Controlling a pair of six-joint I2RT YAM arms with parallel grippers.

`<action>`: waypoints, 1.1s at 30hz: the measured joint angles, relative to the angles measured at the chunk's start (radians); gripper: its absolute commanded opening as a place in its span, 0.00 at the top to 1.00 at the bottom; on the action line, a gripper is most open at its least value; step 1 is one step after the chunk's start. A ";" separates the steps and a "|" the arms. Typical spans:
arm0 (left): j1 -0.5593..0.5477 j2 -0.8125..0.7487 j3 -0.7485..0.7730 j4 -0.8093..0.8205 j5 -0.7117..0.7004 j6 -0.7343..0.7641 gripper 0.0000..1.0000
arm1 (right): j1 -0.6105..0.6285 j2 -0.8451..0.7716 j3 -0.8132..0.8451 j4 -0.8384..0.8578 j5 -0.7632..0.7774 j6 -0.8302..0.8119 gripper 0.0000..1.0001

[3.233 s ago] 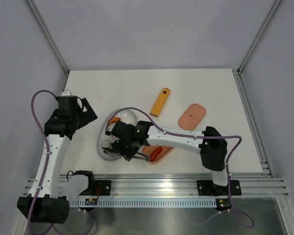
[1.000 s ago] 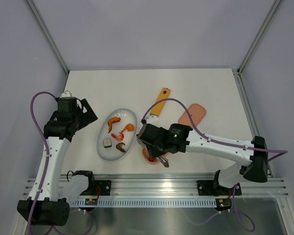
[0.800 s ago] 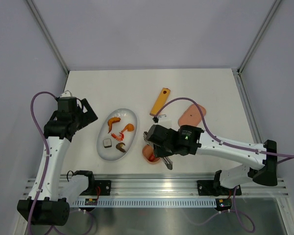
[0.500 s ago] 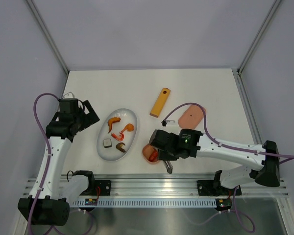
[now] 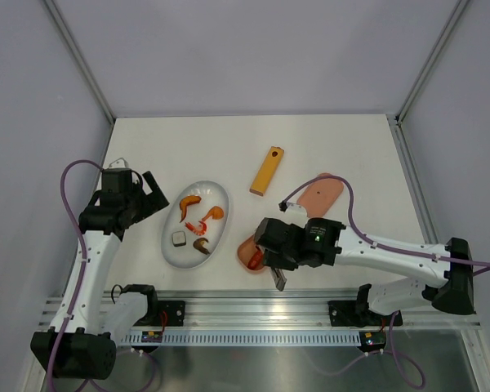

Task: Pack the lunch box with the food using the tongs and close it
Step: Place the fake food in the packing box.

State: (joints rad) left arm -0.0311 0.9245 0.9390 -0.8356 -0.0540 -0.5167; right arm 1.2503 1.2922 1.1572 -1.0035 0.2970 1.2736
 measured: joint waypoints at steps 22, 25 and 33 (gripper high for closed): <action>0.000 0.000 -0.001 0.000 0.006 0.000 0.01 | 0.000 0.026 -0.040 0.041 -0.023 0.014 0.72; 0.000 0.000 -0.002 0.000 0.010 0.000 0.01 | 0.000 0.026 -0.040 0.042 -0.028 0.016 0.68; 0.000 0.000 -0.002 0.000 0.016 0.000 0.01 | 0.000 0.026 -0.042 0.051 -0.029 0.018 0.47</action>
State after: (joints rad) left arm -0.0311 0.9241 0.9375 -0.8352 -0.0380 -0.5167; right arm 1.2503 1.3186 1.1156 -0.9520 0.2680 1.2915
